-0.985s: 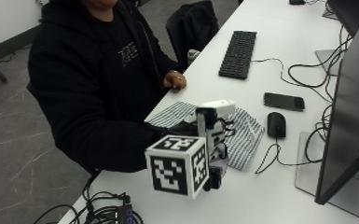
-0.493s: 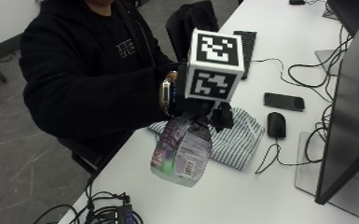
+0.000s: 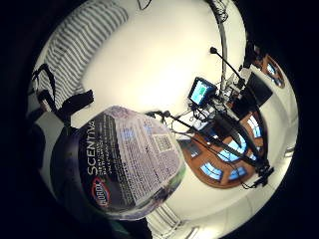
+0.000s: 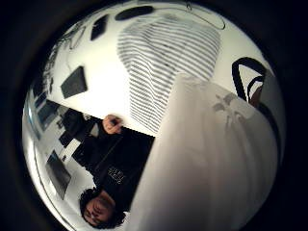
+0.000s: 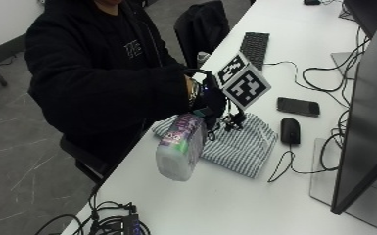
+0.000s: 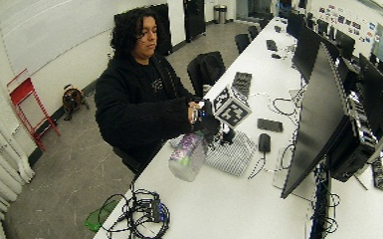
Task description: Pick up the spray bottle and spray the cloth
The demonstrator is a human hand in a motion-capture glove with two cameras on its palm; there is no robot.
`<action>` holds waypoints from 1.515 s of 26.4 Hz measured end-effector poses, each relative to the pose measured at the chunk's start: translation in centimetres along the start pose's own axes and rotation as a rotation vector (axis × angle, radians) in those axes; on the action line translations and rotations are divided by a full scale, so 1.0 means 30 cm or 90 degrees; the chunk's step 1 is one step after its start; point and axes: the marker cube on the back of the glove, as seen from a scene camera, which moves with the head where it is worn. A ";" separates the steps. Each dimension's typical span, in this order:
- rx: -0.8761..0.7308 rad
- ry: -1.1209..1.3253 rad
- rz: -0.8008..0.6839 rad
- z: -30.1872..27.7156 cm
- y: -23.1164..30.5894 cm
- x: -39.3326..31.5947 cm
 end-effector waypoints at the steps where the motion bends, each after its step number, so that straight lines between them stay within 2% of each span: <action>1: -0.022 0.015 0.002 0.022 -0.017 -0.015; 7: -0.119 0.063 0.045 0.085 -0.156 -0.072; 11: -0.182 0.158 0.033 0.233 -0.144 -0.135; 20: -0.181 0.208 0.029 0.265 -0.155 -0.177; 24: -0.093 0.200 0.018 0.149 -0.108 -0.188; 28: 0.043 0.141 -0.026 -0.029 -0.051 -0.221; 34: 0.242 0.025 -0.142 -0.260 -0.014 -0.317; 40: 0.414 -0.150 -0.292 -0.410 -0.042 -0.428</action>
